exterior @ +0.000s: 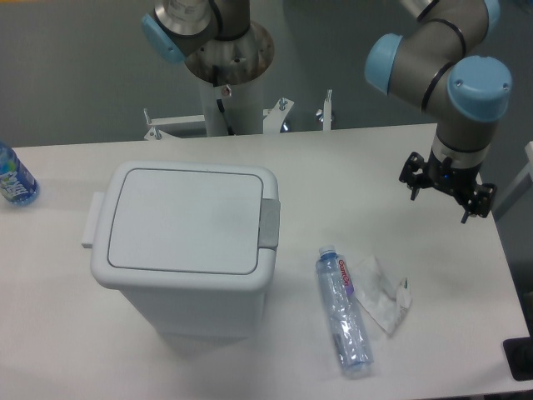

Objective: Open the trash can

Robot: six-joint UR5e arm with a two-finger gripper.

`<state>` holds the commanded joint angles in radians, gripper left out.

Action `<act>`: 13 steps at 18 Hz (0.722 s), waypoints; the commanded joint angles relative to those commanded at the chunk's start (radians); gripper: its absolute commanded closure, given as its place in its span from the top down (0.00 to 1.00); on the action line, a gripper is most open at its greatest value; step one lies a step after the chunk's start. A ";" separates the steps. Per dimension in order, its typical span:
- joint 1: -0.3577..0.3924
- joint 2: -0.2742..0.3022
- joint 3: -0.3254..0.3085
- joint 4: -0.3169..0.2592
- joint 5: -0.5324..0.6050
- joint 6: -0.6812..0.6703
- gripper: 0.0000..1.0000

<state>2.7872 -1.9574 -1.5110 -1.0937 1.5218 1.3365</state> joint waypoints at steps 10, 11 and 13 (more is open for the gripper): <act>-0.031 0.020 0.034 0.005 -0.186 -0.447 1.00; -0.041 0.031 0.034 0.005 -0.187 -0.459 1.00; -0.055 0.046 0.034 -0.005 -0.187 -0.464 1.00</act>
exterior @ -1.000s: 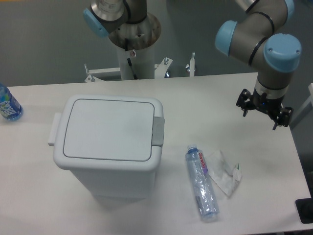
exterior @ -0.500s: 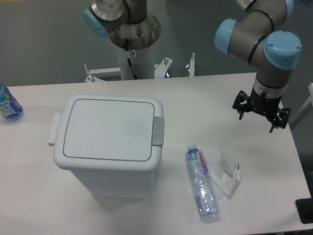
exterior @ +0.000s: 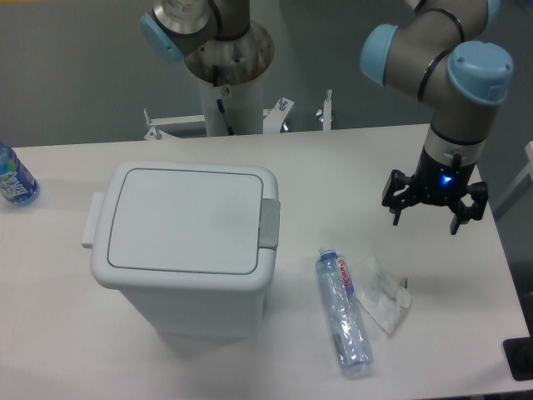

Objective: Open the trash can
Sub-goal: 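Move the open gripper toward the grey latch on the trash can lid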

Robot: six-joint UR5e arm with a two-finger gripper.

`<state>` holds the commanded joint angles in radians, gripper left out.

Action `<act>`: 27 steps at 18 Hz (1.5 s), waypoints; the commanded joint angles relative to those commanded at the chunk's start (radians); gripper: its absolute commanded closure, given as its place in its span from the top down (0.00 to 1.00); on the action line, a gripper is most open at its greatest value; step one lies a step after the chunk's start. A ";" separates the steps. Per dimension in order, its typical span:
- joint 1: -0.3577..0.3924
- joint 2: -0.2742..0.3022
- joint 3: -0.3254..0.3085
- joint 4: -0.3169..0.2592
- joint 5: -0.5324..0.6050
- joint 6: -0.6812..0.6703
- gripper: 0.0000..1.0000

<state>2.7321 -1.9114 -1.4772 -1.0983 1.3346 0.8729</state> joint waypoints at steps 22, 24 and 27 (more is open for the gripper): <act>-0.117 0.127 0.005 -0.011 -0.262 -0.482 1.00; -0.121 0.140 -0.011 -0.014 -0.262 -0.482 1.00; -0.123 0.149 -0.023 -0.014 -0.264 -0.482 1.00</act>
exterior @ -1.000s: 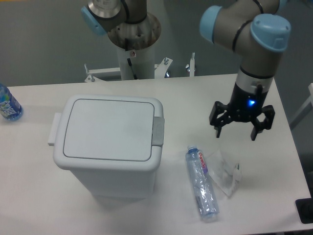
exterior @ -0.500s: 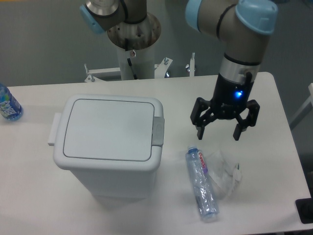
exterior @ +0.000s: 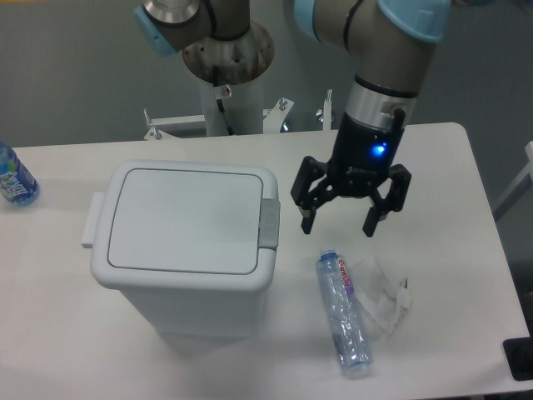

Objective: Open the trash can
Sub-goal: 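Move the open gripper toward the grey latch on the trash can lid, then lower the gripper finger onto the grey latch and press it down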

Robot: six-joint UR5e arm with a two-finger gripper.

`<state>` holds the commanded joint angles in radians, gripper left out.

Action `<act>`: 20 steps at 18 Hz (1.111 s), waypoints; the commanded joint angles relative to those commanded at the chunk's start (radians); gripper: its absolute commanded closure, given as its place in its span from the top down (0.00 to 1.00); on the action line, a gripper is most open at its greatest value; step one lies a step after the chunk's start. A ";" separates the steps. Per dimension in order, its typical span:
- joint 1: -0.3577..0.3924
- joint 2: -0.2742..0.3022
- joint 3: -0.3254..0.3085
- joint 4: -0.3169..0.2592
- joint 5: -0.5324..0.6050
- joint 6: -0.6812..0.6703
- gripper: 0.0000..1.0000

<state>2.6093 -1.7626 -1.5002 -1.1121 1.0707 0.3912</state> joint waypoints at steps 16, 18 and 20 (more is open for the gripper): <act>-0.023 0.005 -0.020 0.006 0.011 -0.003 1.00; -0.025 0.003 -0.020 0.006 0.011 -0.002 1.00; -0.035 0.000 -0.020 0.006 0.011 -0.002 1.00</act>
